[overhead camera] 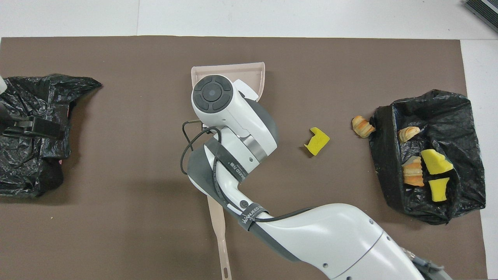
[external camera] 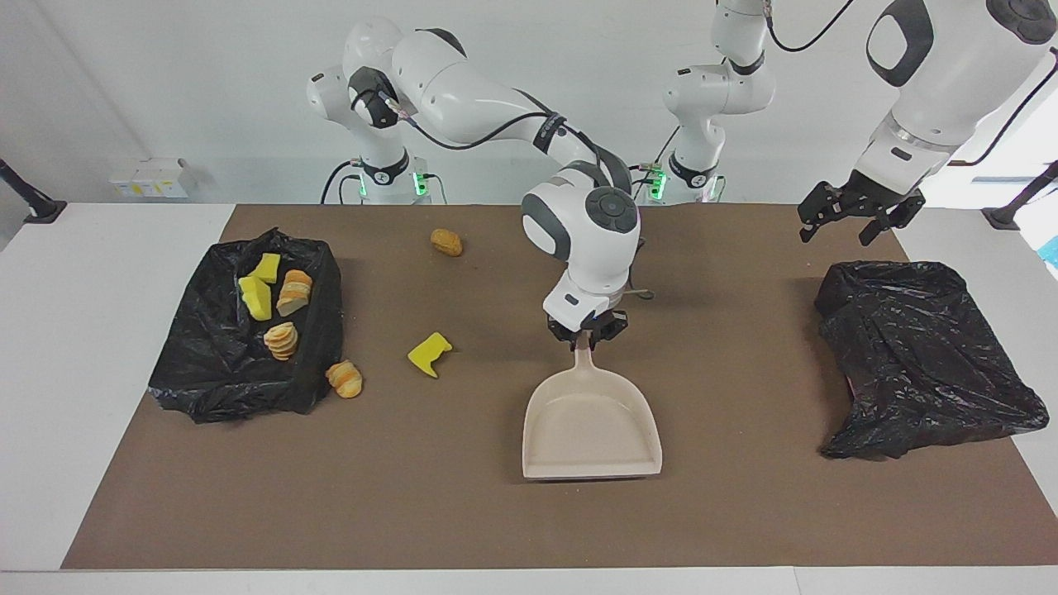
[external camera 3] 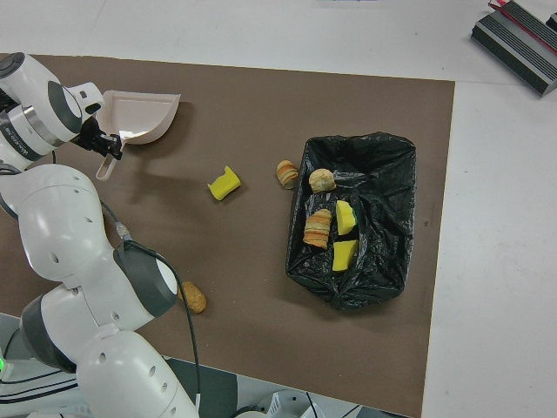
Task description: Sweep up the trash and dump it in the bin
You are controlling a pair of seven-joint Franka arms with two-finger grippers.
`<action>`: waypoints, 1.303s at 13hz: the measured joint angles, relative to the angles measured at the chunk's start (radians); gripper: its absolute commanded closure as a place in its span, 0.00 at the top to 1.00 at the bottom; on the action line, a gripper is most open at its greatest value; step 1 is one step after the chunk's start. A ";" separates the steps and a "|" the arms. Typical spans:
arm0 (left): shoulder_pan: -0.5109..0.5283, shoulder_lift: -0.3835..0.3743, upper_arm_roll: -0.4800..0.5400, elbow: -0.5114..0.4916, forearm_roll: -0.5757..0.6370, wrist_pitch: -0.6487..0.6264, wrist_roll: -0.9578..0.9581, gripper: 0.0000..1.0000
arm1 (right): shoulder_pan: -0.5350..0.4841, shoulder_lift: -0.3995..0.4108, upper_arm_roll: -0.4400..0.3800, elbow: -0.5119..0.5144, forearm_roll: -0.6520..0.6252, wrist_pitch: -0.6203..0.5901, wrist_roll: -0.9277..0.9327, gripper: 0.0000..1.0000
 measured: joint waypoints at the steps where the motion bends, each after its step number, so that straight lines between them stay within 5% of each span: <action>1: 0.000 0.000 0.000 0.000 0.000 0.000 0.000 1.00 | 0.007 0.012 0.001 0.007 0.010 0.009 0.018 0.00; 6: 0.000 0.000 0.000 0.001 0.000 0.000 0.000 1.00 | 0.010 0.018 0.008 0.025 0.095 0.009 0.033 0.01; 8: 0.000 0.000 0.000 0.002 0.000 0.000 0.000 1.00 | 0.006 0.018 0.017 0.025 0.096 0.008 0.033 0.29; 14: 0.000 0.000 0.000 0.002 0.000 0.000 0.000 1.00 | -0.010 0.012 0.017 0.037 0.096 -0.009 0.024 0.60; 17: -0.001 0.000 -0.004 0.002 0.000 0.000 0.001 1.00 | -0.021 -0.013 0.017 0.042 0.096 -0.009 0.020 0.63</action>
